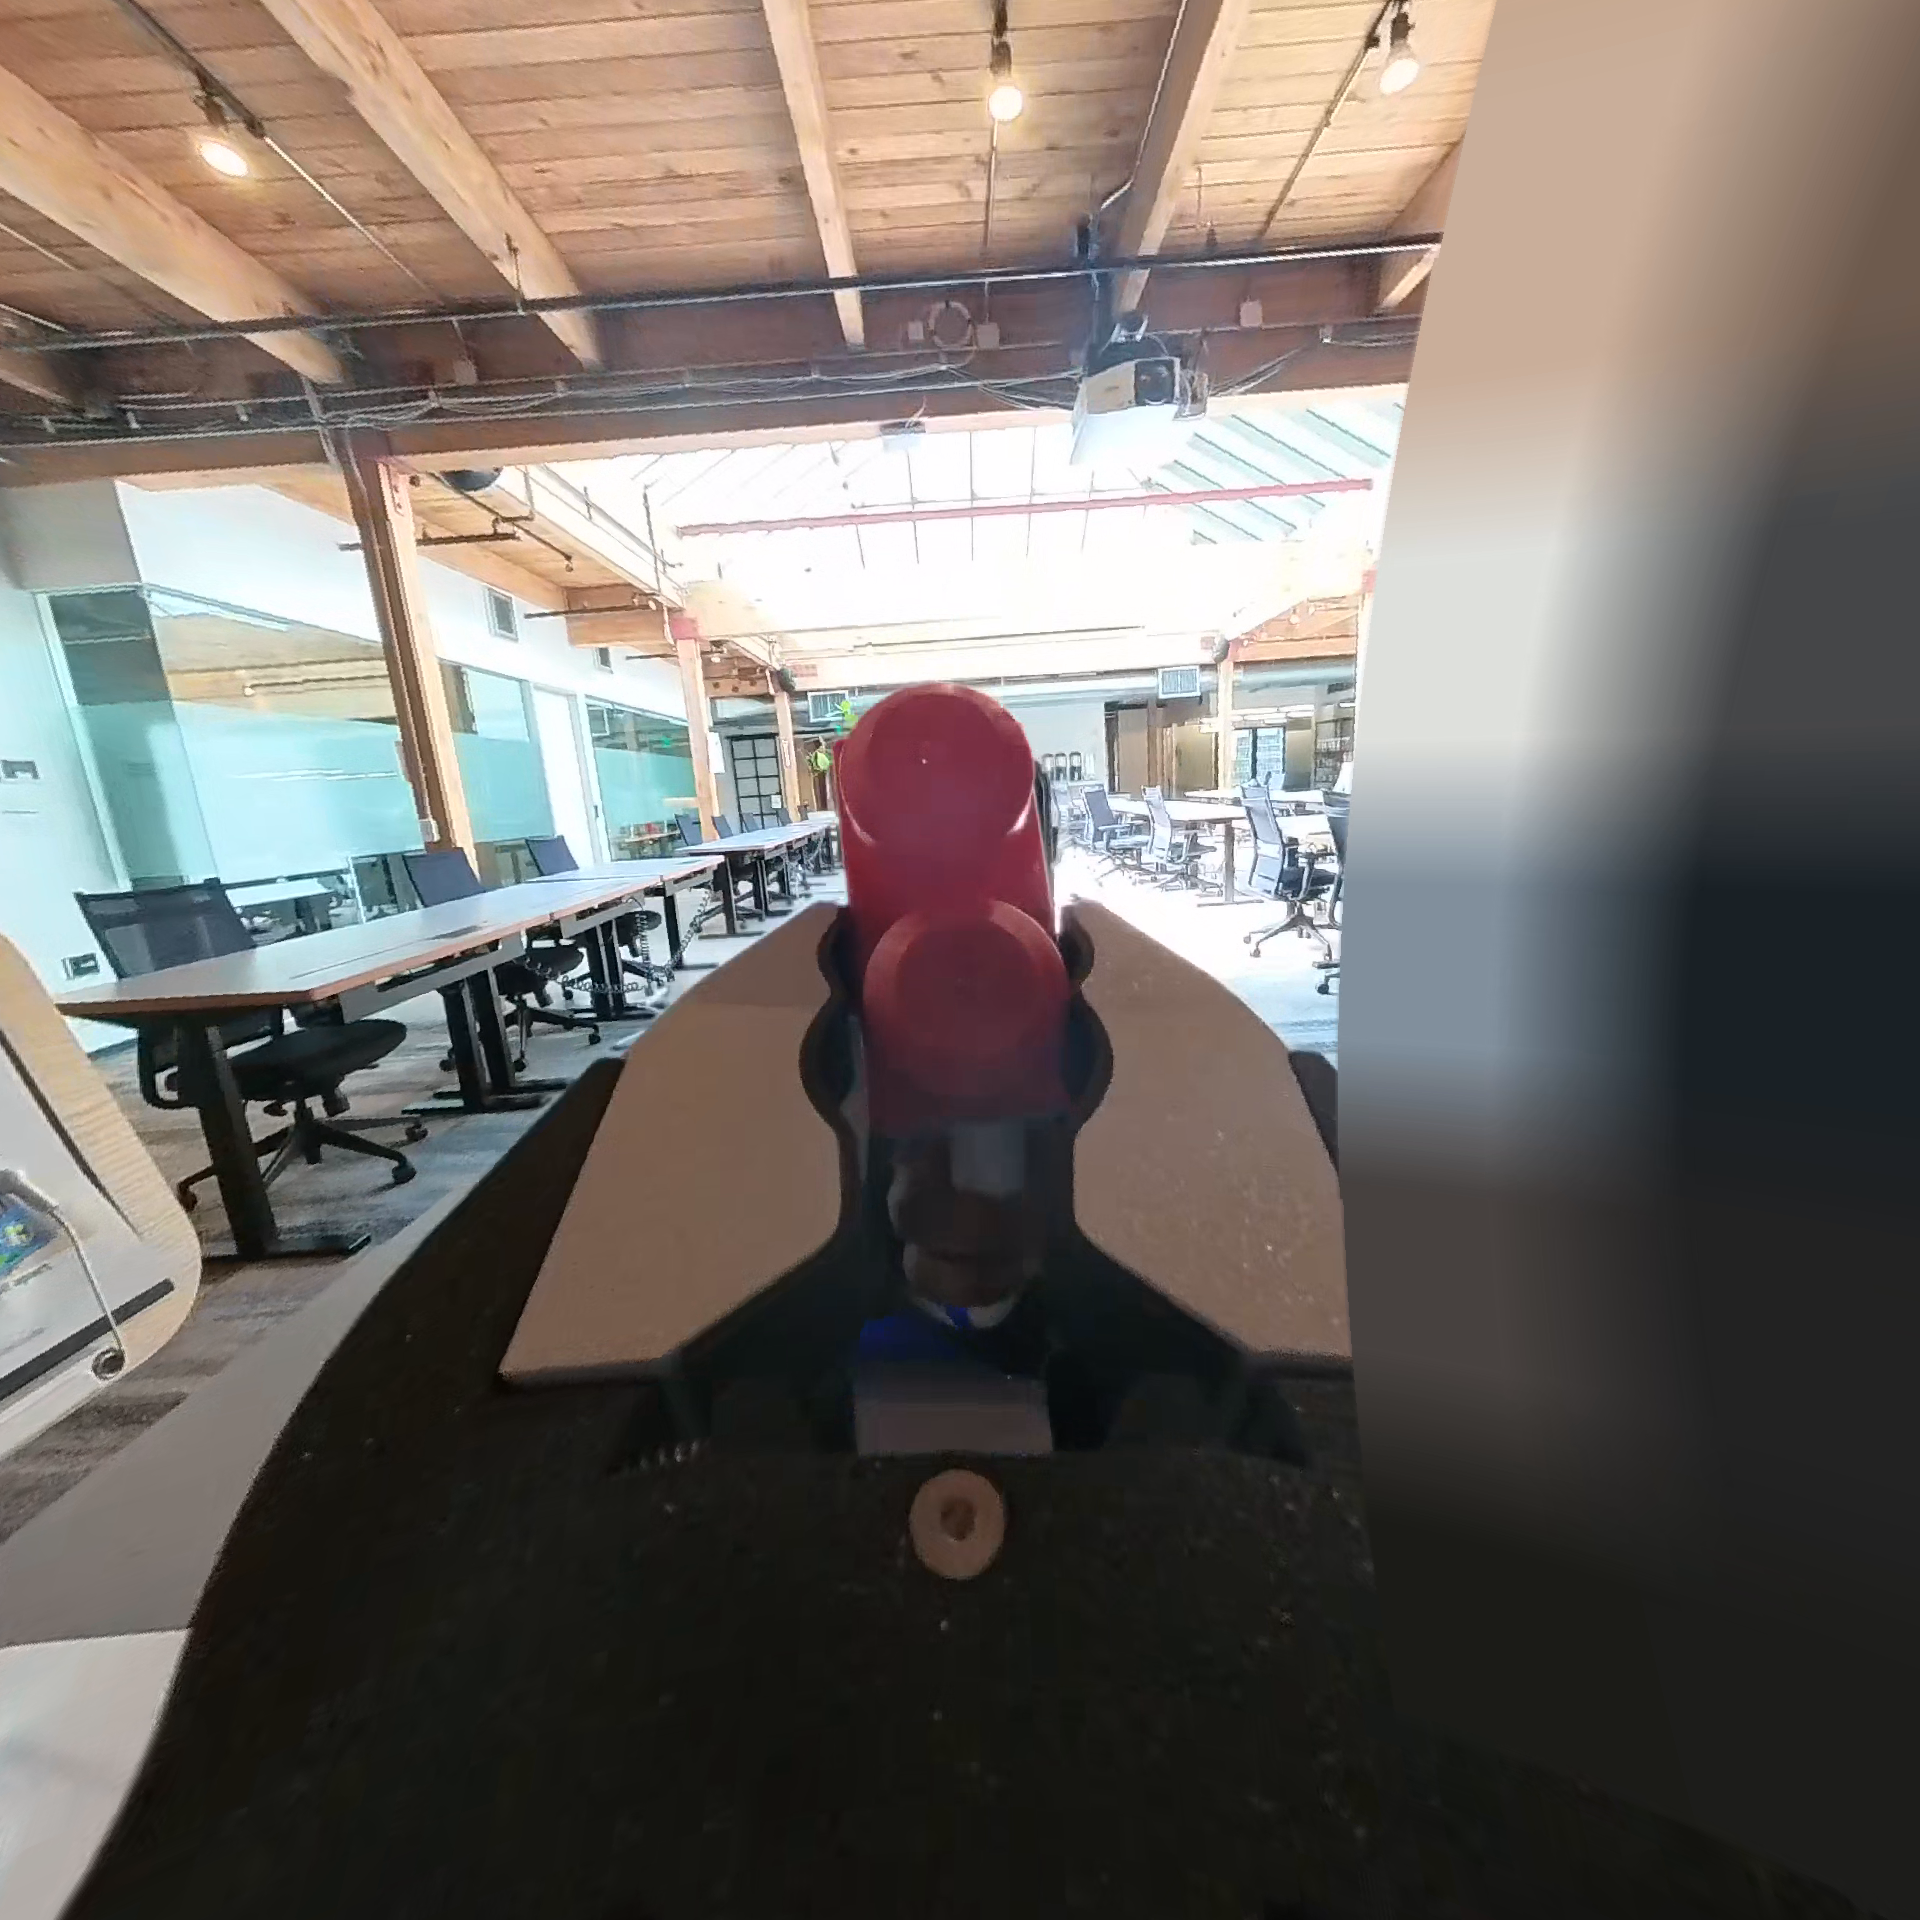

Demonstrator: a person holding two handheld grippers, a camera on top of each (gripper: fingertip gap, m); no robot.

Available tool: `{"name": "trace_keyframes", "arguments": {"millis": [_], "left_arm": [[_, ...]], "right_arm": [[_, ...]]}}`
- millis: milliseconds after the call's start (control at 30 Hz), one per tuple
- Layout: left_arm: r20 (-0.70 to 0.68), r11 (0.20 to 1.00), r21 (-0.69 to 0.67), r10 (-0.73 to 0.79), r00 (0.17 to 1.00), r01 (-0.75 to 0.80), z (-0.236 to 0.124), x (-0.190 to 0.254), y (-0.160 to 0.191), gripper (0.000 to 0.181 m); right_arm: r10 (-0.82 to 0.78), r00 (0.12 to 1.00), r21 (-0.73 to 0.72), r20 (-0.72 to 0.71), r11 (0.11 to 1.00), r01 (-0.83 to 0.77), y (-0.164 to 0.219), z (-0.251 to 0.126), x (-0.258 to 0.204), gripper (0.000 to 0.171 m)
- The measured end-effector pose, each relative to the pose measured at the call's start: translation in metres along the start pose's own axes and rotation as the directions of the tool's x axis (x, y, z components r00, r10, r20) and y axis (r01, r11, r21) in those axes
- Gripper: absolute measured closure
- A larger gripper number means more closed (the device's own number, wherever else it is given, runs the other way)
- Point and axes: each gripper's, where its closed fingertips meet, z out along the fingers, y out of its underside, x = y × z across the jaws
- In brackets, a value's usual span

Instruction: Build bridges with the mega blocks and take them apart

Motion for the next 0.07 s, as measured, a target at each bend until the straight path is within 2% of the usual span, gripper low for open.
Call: {"name": "trace_keyframes", "arguments": {"millis": [67], "left_arm": [[0.001,1.000,-0.014,-0.002,1.000,0.002,-0.0009,0.0003,0.0000,0.145]], "right_arm": [[0.003,1.000,0.008,0.006,1.000,-0.004,0.0002,0.0009,-0.0008,0.134]]}}
